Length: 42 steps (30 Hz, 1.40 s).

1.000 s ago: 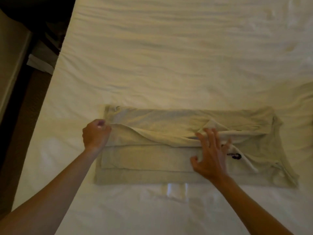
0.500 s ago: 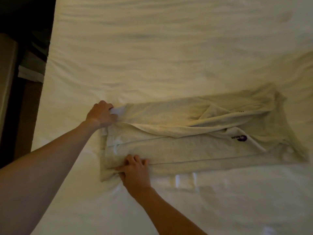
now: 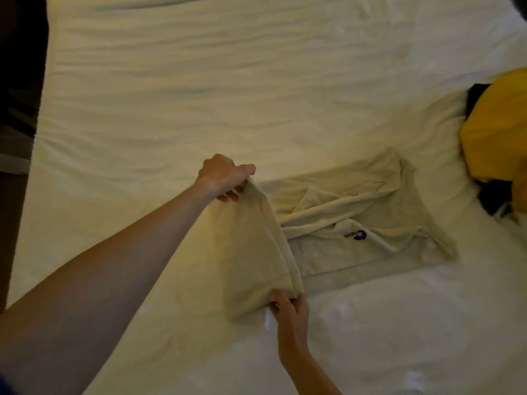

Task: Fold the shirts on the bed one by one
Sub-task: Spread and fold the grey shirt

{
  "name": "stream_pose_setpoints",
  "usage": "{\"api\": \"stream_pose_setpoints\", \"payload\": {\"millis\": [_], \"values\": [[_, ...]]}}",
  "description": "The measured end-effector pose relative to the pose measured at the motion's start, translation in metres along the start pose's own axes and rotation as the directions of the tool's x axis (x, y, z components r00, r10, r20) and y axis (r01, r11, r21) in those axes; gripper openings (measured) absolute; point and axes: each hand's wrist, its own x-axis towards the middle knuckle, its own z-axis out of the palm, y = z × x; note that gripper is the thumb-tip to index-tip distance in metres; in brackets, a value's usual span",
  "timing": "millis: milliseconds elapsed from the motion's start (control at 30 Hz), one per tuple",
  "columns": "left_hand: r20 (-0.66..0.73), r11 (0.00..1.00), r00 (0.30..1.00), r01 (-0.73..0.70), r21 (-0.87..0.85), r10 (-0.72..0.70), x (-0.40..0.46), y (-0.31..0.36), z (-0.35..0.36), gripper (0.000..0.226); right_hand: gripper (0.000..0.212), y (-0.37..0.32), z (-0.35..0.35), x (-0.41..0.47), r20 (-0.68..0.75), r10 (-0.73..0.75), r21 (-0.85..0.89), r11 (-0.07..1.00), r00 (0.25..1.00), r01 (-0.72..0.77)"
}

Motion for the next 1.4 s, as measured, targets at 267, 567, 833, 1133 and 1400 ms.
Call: {"api": "stream_pose_setpoints", "payload": {"millis": [267, 567, 833, 1133, 1400], "values": [[0.081, 0.928, 0.979, -0.205, 0.312, 0.189, 0.001, -0.032, 0.034, 0.013, 0.009, -0.018, -0.023, 0.019, -0.071, -0.116, -0.206, 0.973, 0.991, 0.099], [0.388, 0.338, 0.807, -0.553, 0.762, 0.446, -0.016, -0.107, 0.027, 0.071, 0.034, -0.004, -0.001, -0.009, 0.556, -0.504, -0.779, -0.039, 0.661, 0.626], [0.392, 0.257, 0.882, -0.455, 0.853, 0.261, -0.031, -0.115, 0.030, 0.087, 0.048, 0.013, 0.045, -0.003, 0.510, -0.198, -0.858, -0.188, 0.837, 0.479], [0.516, 0.166, 0.840, -0.540, 0.825, 0.166, -0.093, -0.130, -0.010, 0.056, 0.025, -0.023, 0.011, -0.030, 0.531, 0.068, -0.836, 0.208, 0.845, 0.508], [0.692, 0.460, 0.680, -0.547, 0.700, -0.245, -0.139, -0.046, -0.027, 0.032, 0.019, -0.060, -0.069, -0.071, 0.589, 0.619, -0.697, 0.715, 0.520, -0.061]]}}
